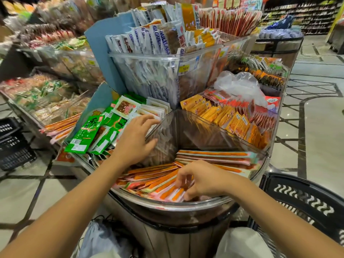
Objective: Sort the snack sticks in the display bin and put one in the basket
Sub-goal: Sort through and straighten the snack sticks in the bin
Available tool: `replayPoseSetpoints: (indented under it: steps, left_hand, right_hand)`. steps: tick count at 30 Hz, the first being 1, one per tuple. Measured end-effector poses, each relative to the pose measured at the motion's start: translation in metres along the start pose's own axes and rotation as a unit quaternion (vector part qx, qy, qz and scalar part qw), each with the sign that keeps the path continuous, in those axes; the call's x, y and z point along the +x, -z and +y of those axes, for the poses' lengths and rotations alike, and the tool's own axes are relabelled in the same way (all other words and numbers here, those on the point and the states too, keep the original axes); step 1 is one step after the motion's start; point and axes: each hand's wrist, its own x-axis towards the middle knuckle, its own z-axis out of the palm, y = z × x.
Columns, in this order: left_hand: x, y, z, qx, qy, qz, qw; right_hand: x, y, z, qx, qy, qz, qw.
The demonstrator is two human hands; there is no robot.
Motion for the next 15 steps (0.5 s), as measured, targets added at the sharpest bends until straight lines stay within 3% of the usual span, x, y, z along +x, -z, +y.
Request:
replayPoseSetpoints:
  steps: [15]
  left_hand:
    - [-0.0006, 0.0000, -0.0002, -0.015, 0.007, 0.007, 1.000]
  right_hand:
    - [0.0052, -0.0030, -0.0082, -0.033, 0.029, -0.020, 0.999]
